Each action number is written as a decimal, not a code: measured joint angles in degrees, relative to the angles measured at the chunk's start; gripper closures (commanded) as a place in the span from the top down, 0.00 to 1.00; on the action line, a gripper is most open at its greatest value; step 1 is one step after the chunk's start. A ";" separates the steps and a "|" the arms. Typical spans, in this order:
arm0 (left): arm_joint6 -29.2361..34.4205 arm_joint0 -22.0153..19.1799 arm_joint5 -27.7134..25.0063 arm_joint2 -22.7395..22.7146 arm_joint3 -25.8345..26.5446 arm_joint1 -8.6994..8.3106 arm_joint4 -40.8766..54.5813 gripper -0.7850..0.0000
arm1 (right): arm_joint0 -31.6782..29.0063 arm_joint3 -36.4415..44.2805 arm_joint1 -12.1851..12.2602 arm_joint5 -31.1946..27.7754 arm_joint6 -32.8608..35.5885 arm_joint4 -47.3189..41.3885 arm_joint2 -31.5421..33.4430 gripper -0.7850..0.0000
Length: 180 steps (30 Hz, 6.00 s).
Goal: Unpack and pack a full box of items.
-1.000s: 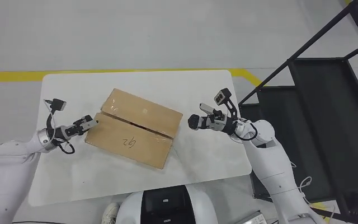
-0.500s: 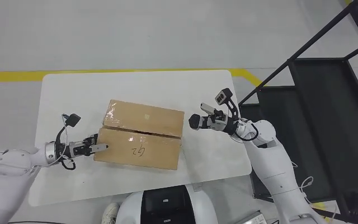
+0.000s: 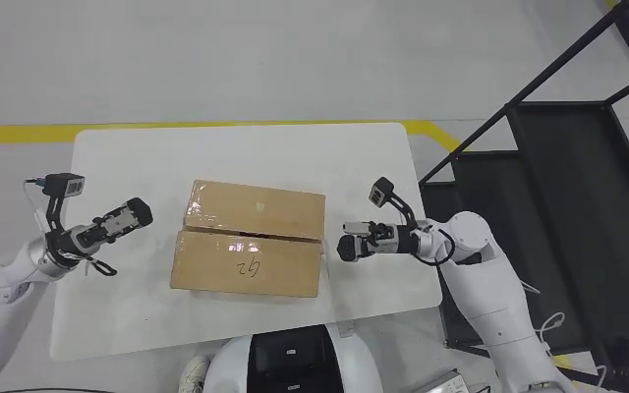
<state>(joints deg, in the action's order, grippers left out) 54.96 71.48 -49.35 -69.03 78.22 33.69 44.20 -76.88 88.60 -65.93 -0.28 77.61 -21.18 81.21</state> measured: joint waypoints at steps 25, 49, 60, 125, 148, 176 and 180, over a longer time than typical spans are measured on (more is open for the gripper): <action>-4.94 -2.86 -4.92 3.44 -4.22 1.90 0.38 1.00 | 0.26 3.73 0.21 -6.45 2.00 -4.53 -8.19 1.00; -5.78 -3.07 -5.76 3.06 -4.75 3.13 -3.09 1.00 | 1.17 6.28 0.12 -3.27 -1.01 10.47 -23.94 1.00; -6.26 -2.15 -6.23 2.07 -3.90 3.35 -4.13 1.00 | -0.77 10.78 1.39 -2.06 -5.65 21.12 -24.41 1.00; 14.64 -16.70 14.66 10.64 -6.32 8.53 10.10 1.00 | -4.44 9.25 5.57 -7.92 -2.09 -14.23 -6.93 1.00; -5.04 -41.98 11.34 27.62 -34.15 23.07 -7.25 1.00 | -4.57 4.81 5.99 -8.94 -5.25 -16.21 -5.38 1.00; -1.14 -35.80 -1.24 13.39 -39.25 17.67 -6.54 1.00 | 8.59 6.61 4.00 -1.96 -15.36 -4.27 -17.90 1.00; 4.90 -28.67 4.85 6.64 -31.68 13.66 -1.41 1.00 | 12.75 7.21 2.50 0.01 -24.12 5.03 -24.68 1.00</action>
<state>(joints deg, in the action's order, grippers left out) 59.86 42.81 -44.50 -62.39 46.53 47.35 42.79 -64.13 95.81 -63.44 -0.26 53.48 -16.15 56.53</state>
